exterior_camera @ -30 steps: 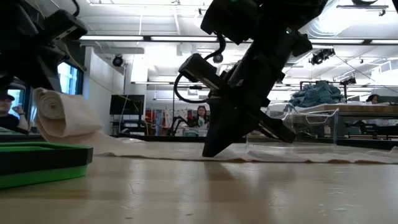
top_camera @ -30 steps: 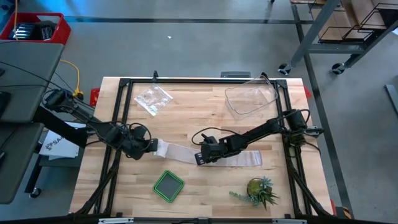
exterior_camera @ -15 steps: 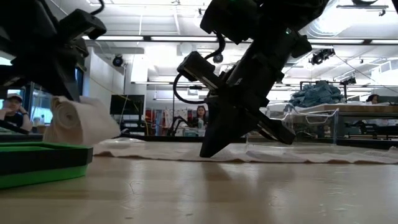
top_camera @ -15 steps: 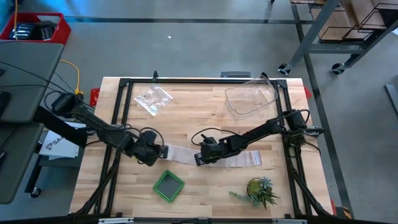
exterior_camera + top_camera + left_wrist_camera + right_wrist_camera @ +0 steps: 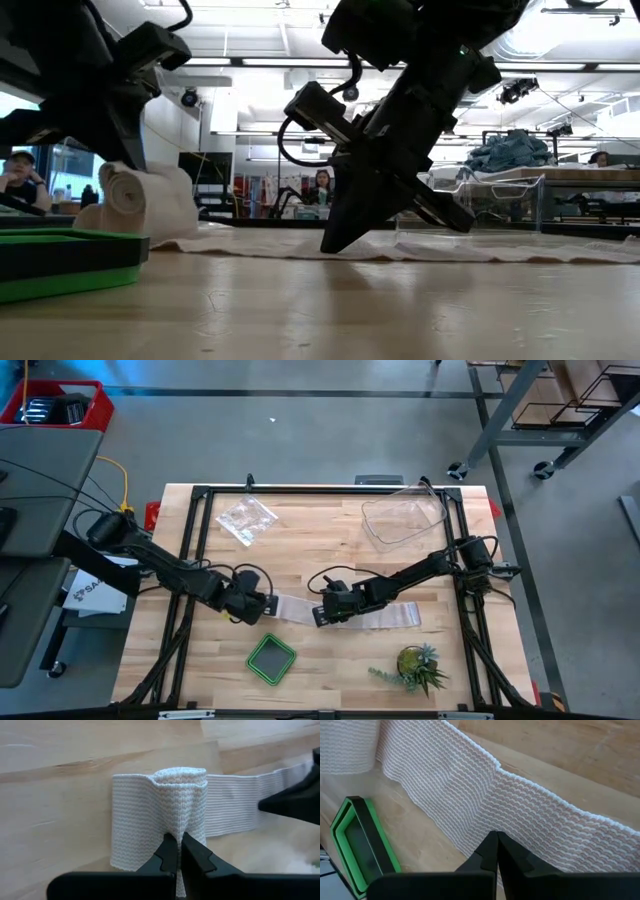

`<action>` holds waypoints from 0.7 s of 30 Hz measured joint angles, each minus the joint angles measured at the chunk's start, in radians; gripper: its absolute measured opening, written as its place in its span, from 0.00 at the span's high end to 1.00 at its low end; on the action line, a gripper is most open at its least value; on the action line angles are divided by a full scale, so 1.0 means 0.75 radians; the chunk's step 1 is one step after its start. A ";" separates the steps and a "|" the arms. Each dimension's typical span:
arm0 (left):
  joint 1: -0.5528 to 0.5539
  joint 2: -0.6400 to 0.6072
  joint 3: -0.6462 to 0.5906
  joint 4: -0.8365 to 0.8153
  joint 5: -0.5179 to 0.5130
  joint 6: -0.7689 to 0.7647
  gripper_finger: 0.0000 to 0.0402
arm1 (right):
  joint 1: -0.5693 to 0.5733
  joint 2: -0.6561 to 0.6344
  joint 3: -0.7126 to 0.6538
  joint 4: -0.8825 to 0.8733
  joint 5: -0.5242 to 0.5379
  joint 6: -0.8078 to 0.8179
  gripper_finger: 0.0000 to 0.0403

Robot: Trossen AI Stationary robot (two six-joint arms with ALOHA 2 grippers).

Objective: Roll bandage
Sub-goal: Roll the white bandage

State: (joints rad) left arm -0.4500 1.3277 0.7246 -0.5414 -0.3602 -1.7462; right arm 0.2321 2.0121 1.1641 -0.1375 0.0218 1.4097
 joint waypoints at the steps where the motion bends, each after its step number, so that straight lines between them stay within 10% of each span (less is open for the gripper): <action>1: 0.000 0.000 0.000 0.010 -0.002 0.013 1.00 | 0.000 0.000 0.000 0.000 0.000 0.000 1.00; 21: 0.147 0.078 -0.003 0.382 0.131 0.414 0.60 | 0.000 0.000 0.000 0.009 0.000 -0.002 1.00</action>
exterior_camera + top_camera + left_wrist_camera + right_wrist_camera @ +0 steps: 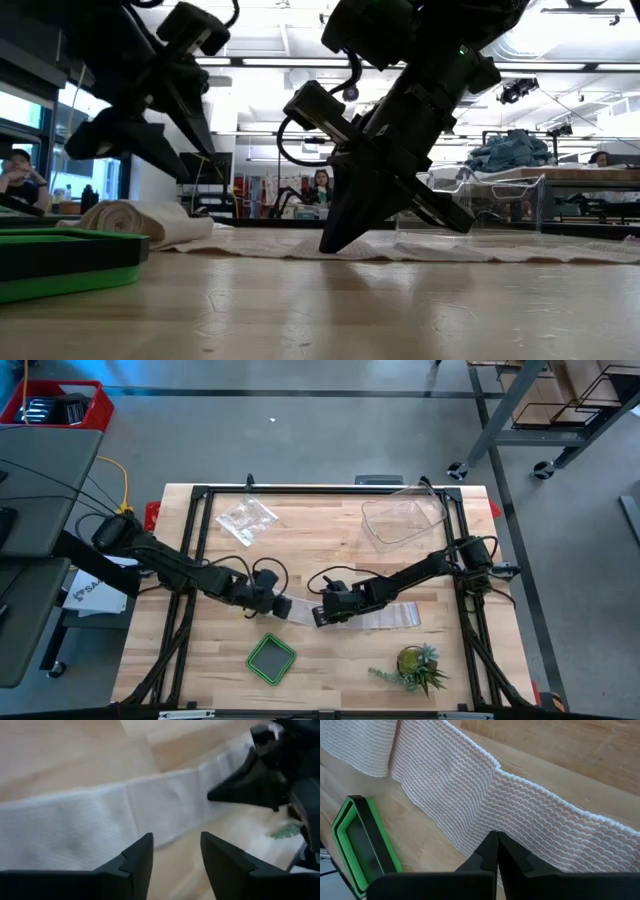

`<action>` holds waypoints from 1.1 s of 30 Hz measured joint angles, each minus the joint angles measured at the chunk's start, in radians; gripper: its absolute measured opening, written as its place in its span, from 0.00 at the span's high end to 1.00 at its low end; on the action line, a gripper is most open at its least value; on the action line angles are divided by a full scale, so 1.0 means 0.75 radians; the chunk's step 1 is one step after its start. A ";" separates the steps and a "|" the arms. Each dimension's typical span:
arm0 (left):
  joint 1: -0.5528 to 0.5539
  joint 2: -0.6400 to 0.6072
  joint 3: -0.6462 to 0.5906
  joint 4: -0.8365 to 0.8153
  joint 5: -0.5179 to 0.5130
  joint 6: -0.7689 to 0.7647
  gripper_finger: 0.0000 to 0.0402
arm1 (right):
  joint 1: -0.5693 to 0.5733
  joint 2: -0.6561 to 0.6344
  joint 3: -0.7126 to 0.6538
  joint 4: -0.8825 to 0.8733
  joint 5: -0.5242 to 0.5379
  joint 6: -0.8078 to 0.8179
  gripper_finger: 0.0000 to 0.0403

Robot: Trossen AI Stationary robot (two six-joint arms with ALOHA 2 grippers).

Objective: Roll bandage
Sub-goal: Roll the white bandage

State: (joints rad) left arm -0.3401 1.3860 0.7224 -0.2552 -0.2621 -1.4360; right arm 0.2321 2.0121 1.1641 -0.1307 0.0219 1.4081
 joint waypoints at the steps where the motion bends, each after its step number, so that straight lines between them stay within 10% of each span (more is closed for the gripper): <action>1: 0.011 -0.032 0.000 -0.025 -0.020 0.012 0.59 | 0.000 0.000 0.000 0.000 -0.001 -0.003 1.00; 11: -0.027 -0.617 -0.124 -0.658 -0.140 -0.154 0.58 | -0.004 0.000 0.000 -0.001 -0.049 -0.049 1.00; 21: -0.125 -0.773 -0.619 -0.014 -0.046 -0.495 0.58 | -0.020 -0.001 0.000 0.000 -0.052 -0.061 1.00; 33: -0.058 -0.721 -0.686 -0.052 0.003 -0.492 0.58 | -0.032 -0.001 0.000 0.002 -0.065 -0.063 1.00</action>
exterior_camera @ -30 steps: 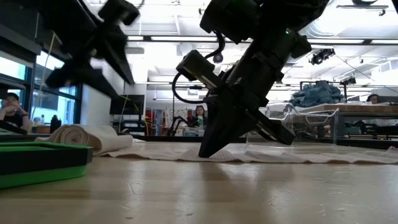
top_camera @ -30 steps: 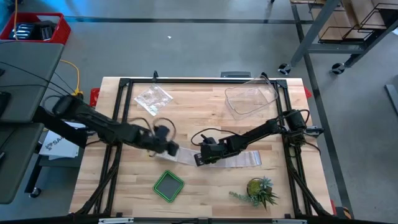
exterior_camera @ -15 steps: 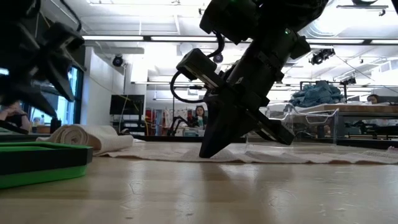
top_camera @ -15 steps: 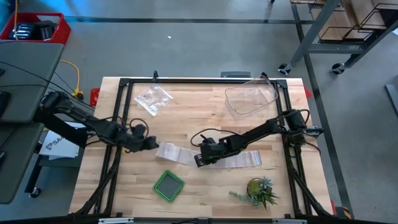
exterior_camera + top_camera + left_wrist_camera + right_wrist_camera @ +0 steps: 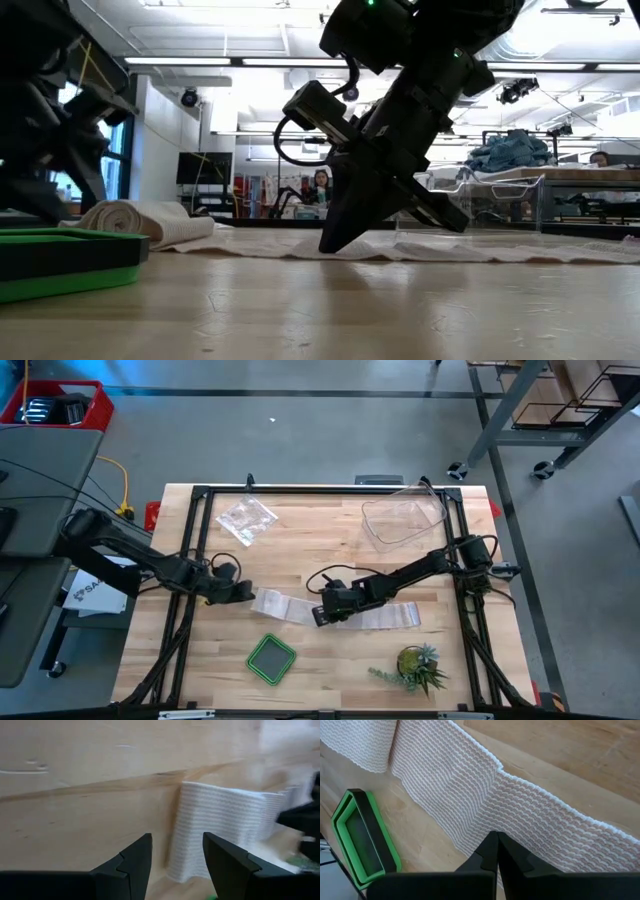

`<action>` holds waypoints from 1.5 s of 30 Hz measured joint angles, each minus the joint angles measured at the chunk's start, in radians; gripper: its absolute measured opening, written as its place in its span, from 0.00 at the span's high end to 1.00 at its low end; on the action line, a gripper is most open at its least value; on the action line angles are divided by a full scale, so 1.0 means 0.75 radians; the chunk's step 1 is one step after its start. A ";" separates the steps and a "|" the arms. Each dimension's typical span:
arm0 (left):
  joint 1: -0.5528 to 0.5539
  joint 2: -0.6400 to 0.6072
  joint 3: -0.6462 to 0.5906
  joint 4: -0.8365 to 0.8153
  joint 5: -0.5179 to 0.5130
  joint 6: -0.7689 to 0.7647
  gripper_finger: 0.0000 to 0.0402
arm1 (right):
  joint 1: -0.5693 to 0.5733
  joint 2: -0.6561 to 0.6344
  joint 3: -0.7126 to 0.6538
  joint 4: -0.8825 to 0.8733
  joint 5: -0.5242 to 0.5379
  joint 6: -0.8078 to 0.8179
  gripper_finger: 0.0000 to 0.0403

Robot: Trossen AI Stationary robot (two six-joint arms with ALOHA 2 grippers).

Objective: Roll bandage
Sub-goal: Roll the white bandage

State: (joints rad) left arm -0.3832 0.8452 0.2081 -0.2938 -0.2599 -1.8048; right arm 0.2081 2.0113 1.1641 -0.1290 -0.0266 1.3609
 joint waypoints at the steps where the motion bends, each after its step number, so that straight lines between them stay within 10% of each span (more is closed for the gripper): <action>1: 0.010 0.018 -0.001 0.007 0.012 0.001 0.58 | 0.000 0.000 0.000 0.002 0.000 0.000 1.00; 15: 0.094 0.285 0.005 0.282 0.118 0.077 0.60 | 0.000 0.000 -0.001 0.004 -0.006 -0.028 1.00; 23: 0.079 0.291 0.017 0.259 0.144 0.114 0.97 | 0.000 0.000 -0.001 0.002 -0.011 -0.045 1.00; 45: 0.064 0.297 0.344 0.018 0.085 0.194 1.00 | -0.001 0.005 0.000 0.000 -0.015 0.047 1.00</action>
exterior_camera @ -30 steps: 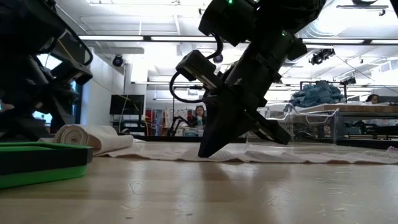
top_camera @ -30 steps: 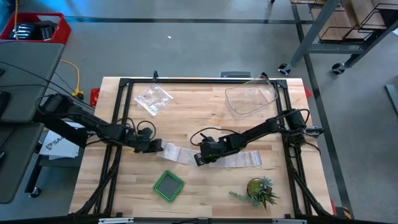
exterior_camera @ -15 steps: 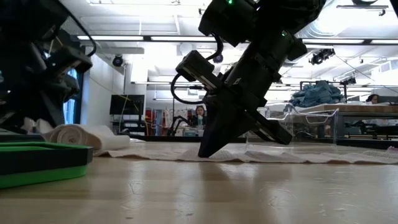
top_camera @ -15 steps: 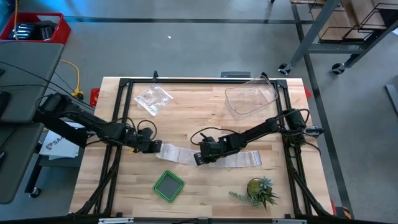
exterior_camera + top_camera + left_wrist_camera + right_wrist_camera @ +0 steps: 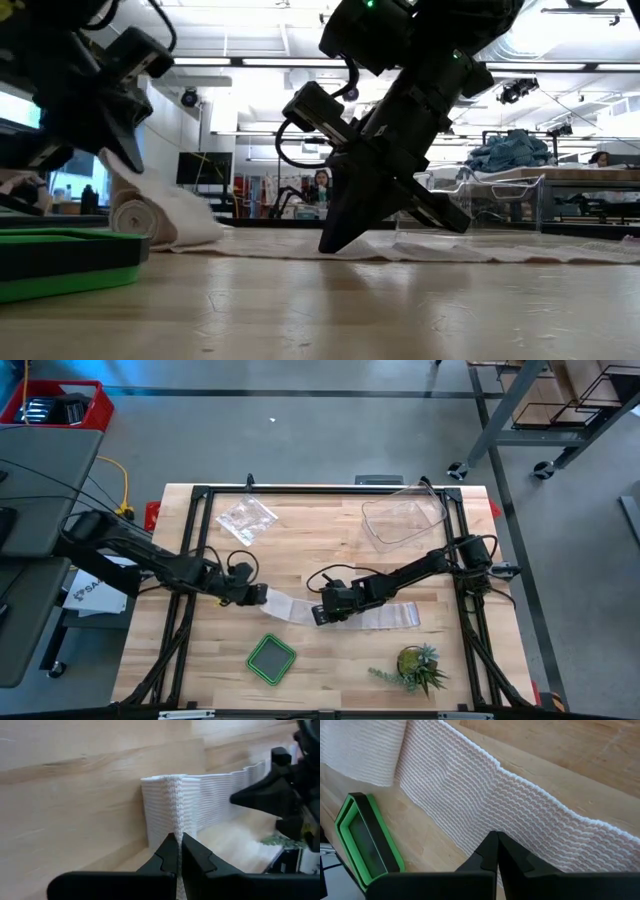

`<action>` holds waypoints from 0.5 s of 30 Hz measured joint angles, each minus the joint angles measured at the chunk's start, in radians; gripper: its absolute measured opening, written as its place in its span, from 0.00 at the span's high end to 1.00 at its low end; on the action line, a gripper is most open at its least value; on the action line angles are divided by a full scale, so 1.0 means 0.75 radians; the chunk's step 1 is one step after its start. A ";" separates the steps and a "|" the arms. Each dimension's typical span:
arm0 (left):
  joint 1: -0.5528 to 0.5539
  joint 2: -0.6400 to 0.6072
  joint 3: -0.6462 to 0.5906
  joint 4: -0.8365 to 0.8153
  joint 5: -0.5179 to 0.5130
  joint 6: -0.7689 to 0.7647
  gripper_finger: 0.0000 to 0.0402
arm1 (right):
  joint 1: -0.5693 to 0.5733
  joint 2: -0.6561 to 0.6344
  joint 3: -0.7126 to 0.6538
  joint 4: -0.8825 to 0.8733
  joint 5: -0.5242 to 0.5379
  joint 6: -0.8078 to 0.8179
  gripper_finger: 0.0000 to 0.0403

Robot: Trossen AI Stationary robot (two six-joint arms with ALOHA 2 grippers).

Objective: Roll bandage
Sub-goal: Roll the white bandage

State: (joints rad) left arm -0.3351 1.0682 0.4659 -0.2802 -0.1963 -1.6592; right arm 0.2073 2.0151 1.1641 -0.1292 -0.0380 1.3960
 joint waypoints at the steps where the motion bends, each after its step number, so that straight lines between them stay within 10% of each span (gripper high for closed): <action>1: 0.000 0.028 0.009 0.003 0.001 -0.010 1.00 | 0.000 0.000 0.000 0.000 0.000 0.002 1.00; 15: 0.002 0.293 0.085 0.328 0.004 0.062 0.82 | 0.000 0.002 0.000 0.007 -0.001 0.000 1.00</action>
State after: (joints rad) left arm -0.3340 1.2880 0.5300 -0.0341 -0.1932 -1.6126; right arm 0.2073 2.0163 1.1641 -0.1238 -0.0383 1.3956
